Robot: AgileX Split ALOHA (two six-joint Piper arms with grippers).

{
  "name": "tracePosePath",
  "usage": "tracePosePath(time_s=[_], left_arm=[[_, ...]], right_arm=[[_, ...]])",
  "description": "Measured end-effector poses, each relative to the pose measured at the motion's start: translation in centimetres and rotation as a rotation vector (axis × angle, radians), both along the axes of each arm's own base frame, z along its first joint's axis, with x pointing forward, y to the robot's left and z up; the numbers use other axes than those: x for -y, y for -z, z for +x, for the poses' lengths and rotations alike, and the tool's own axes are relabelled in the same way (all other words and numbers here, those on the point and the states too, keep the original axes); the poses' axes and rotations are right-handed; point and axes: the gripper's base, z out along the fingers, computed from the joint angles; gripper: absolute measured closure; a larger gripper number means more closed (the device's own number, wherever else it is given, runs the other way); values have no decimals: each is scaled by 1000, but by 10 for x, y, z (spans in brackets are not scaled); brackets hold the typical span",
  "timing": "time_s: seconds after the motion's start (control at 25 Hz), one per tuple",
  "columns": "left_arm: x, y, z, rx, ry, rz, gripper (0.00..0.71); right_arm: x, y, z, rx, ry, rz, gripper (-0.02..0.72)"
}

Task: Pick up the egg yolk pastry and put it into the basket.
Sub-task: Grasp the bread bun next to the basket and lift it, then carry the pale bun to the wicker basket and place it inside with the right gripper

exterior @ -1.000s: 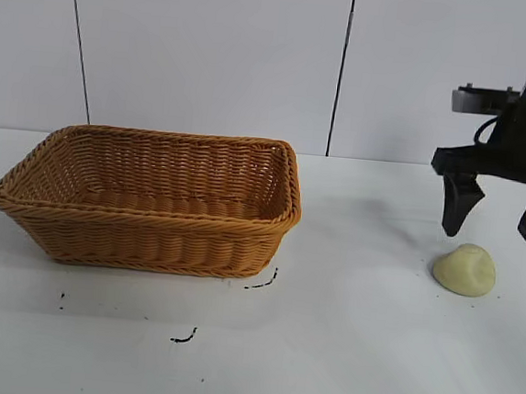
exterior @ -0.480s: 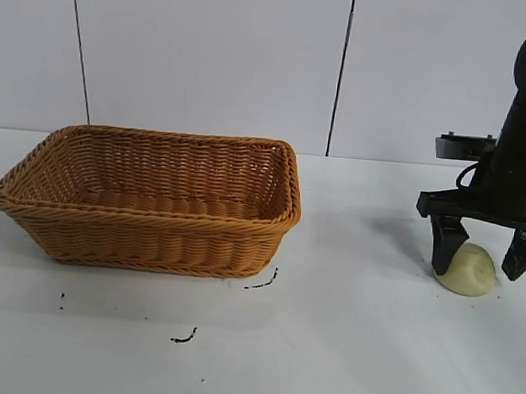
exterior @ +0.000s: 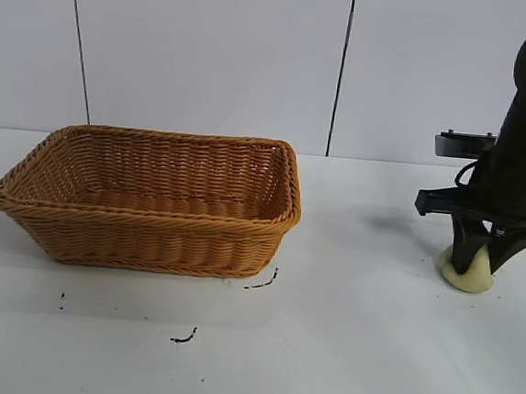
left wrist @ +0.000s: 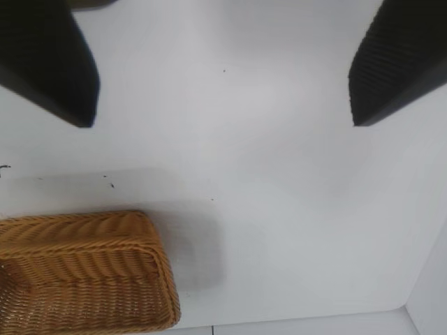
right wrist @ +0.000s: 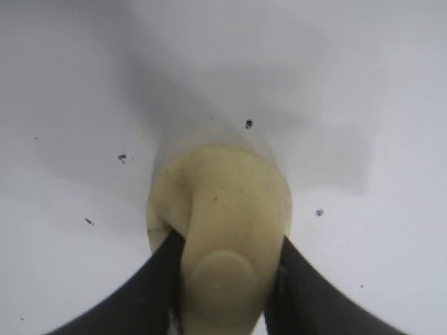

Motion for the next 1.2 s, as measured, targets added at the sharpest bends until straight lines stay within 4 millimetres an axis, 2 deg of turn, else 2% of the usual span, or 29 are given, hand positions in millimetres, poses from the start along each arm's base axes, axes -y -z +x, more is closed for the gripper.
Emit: tracePosePath(time_s=[0.32, 0.52, 0.64, 0.88, 1.04, 1.2], left_arm=[[0, 0, 0, 0, 0, 0, 14], [0, 0, 0, 0, 0, 0, 14], [0, 0, 0, 0, 0, 0, 14], [0, 0, 0, 0, 0, 0, 14], [0, 0, 0, 0, 0, 0, 14], [0, 0, 0, 0, 0, 0, 14]], right_arm=[[0, -1, 1, -1, 0, 0, 563], [0, -16, 5, -50, 0, -3, 563], [0, -37, 8, -57, -8, -9, 563], [0, -98, 16, 34, -17, -7, 563], [0, -122, 18, 31, -24, -9, 563], [-1, -150, 26, 104, -27, -7, 563]])
